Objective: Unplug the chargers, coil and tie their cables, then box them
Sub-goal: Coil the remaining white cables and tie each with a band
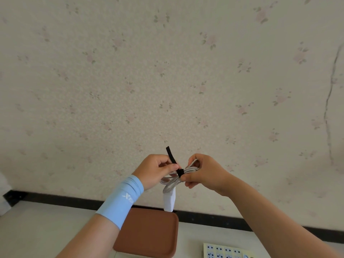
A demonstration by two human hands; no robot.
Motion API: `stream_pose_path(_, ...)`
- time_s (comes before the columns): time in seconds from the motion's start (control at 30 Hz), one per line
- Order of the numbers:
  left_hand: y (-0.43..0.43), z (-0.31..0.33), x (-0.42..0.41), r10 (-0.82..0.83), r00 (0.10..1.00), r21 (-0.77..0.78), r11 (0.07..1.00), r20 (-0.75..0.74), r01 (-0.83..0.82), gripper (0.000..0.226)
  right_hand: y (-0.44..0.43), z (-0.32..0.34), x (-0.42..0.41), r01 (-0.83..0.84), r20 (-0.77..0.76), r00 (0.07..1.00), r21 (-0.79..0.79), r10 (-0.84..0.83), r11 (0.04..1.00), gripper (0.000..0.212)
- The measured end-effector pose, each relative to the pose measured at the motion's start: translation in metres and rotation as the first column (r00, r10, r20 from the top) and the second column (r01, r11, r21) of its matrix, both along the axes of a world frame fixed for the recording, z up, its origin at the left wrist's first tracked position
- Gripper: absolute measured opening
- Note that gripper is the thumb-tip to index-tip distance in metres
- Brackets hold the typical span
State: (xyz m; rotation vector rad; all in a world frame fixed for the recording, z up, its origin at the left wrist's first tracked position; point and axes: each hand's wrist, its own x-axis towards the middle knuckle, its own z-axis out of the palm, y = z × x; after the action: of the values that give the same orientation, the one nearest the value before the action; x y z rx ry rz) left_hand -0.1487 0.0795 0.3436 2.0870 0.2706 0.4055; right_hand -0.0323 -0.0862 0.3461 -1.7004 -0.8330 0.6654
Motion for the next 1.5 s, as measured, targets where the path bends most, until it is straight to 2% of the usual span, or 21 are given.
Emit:
stream_pose_path(0.13, 0.005, -0.001, -0.001, -0.014, 1.0, -0.046, 0.999, -0.013, 0.013, 0.012, 0.002, 0.002, -0.002, -0.063, 0.184, 0.981, -0.022, 0.066, 0.998, 0.036)
stream_pose_path(0.27, 0.004, -0.006, 0.0, -0.034, 0.996, -0.241, 0.971, -0.087, 0.012, 0.011, 0.002, 0.001, -0.003, -0.088, 0.263, 0.96, -0.024, 0.091, 0.996, 0.033)
stream_pose_path(0.37, 0.001, -0.011, 0.002, -0.046, 0.992, -0.431, 0.902, -0.12, -0.01, 0.012, 0.001, 0.0, -0.003, -0.086, 0.279, 0.956, -0.015, 0.087, 0.996, 0.033)
stream_pose_path(0.5, -0.005, -0.009, 0.003, -0.093, 0.988, -0.582, 0.813, -0.119, 0.007, 0.03, -0.002, 0.001, 0.0, -0.089, 0.229, 0.97, 0.042, 0.077, 0.995, 0.033)
stream_pose_path(0.57, -0.005, -0.008, 0.004, -0.053, 0.993, -0.561, 0.828, -0.11, -0.018, 0.027, -0.002, 0.001, 0.001, -0.068, 0.199, 0.978, 0.048, 0.057, 0.997, 0.033)
stream_pose_path(0.67, -0.006, -0.005, 0.006, 0.019, 0.992, -0.27, 0.962, -0.122, -0.052, 0.008, -0.002, 0.002, 0.002, -0.03, 0.161, 0.987, 0.029, 0.025, 0.999, 0.036)
stream_pose_path(0.7, -0.006, -0.003, 0.006, 0.035, 0.992, -0.187, 0.981, -0.124, -0.058, 0.009, -0.001, 0.003, 0.003, -0.031, 0.139, 0.99, 0.024, 0.027, 0.999, 0.036)
stream_pose_path(0.77, -0.007, 0.0, 0.004, 0.015, 0.993, -0.115, 0.993, -0.119, -0.029, 0.015, -0.001, 0.004, 0.005, -0.047, 0.064, 0.997, 0.03, 0.045, 0.998, 0.035)
stream_pose_path(0.93, -0.003, -0.001, 0.001, -0.16, 0.971, -0.083, 0.986, -0.178, 0.147, 0.017, 0.002, 0.005, 0.008, -0.094, -0.084, 0.992, -0.003, 0.093, 0.996, 0.032)
stream_pose_path(1.13, 0.003, -0.012, 0.004, -0.15, 0.971, -0.258, 0.961, -0.184, 0.099, 0.018, 0.008, 0.004, 0.011, -0.093, -0.156, 0.985, -0.112, 0.075, 0.989, 0.035)
stream_pose_path(1.27, 0.004, -0.013, 0.006, -0.149, 0.969, -0.407, 0.912, -0.198, 0.057, 0.022, 0.005, 0.007, 0.012, -0.048, -0.14, 0.99, -0.087, 0.036, 0.995, 0.042)
stream_pose_path(1.33, 0.007, -0.015, 0.005, -0.175, 0.965, -0.518, 0.854, -0.197, 0.049, 0.028, 0.002, 0.008, 0.014, 0.03, -0.075, 0.997, -0.026, -0.032, 0.999, 0.047)
stream_pose_path(1.37, 0.009, -0.015, 0.004, -0.188, 0.963, -0.562, 0.826, -0.191, 0.05, 0.031, -0.001, 0.009, 0.014, 0.048, 0.006, 0.999, 0.002, -0.048, 0.999, 0.052)
stream_pose_path(1.43, 0.01, -0.015, 0.002, -0.204, 0.964, -0.626, 0.778, -0.173, 0.053, 0.034, -0.009, 0.011, 0.011, 0.018, 0.274, 0.961, 0.031, -0.026, 0.999, 0.057)
stream_pose_path(1.5, 0.009, -0.014, 0.001, -0.213, 0.965, -0.685, 0.727, -0.152, 0.053, 0.035, -0.014, 0.013, 0.007, -0.066, 0.546, 0.836, 0.0, 0.055, 0.998, 0.056)
